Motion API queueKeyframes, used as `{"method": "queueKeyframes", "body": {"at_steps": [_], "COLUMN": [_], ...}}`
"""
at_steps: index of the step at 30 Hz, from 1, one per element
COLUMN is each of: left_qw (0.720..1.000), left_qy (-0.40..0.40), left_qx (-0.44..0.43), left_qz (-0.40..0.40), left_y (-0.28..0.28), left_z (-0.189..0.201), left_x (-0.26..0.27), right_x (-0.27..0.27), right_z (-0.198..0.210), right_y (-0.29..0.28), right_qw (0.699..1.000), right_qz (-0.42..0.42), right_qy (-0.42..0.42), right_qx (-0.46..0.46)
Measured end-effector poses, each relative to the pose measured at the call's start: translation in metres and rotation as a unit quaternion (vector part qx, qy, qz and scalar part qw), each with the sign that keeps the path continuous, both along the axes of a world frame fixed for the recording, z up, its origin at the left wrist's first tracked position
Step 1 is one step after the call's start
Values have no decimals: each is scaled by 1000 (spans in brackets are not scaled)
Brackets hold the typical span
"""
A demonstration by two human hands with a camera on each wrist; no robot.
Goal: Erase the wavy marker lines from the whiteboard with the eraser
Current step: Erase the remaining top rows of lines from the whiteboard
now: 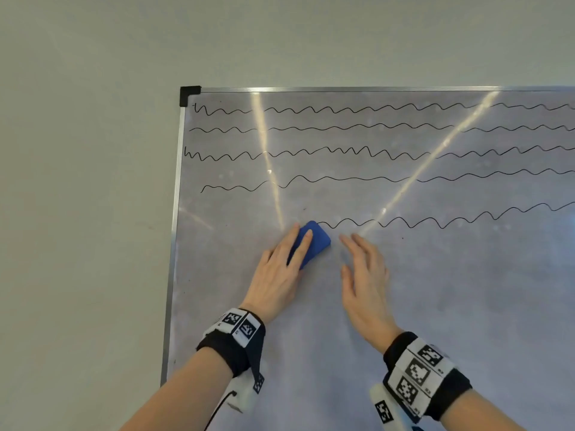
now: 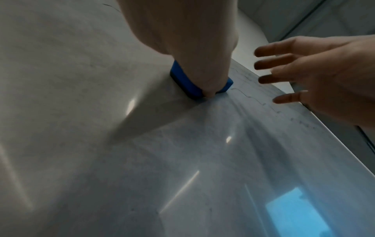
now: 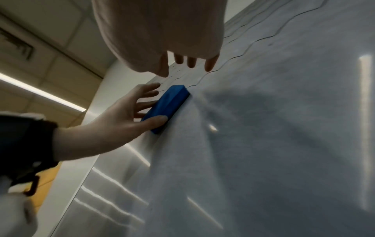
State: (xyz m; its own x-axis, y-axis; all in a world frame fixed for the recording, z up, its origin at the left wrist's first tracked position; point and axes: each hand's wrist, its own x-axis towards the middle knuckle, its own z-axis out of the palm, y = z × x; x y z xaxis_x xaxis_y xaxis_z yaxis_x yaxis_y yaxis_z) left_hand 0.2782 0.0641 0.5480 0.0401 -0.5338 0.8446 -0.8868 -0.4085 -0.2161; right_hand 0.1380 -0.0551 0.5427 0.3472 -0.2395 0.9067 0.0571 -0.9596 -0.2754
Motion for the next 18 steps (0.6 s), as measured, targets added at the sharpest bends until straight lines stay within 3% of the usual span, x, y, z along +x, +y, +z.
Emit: {"method": "queueKeyframes", "body": {"at_steps": [5,8,11,13,18], "left_qw": [987,986,994,994,983], "left_qy": [95,98,58,66,122], "left_qx": [-107,-99,-54,-68,-137], "left_qz": [-76,-90,-71,-50,-25], "left_y": [16,28,50,68,87], "left_z": [-1,-2,-4,-6,-5], "left_x": [19,22,29,39,52], "right_x": [38,64,77,83,104], "right_z": [12,16,11,9,15], "right_y": [28,36,44,53,76], "right_qw": [979,972,981,988,994], "right_qz": [-14,24,53,43,-64], "right_qy": [119,167,150,116,45], "right_qx": [-165,-161,-115,-88,-72]}}
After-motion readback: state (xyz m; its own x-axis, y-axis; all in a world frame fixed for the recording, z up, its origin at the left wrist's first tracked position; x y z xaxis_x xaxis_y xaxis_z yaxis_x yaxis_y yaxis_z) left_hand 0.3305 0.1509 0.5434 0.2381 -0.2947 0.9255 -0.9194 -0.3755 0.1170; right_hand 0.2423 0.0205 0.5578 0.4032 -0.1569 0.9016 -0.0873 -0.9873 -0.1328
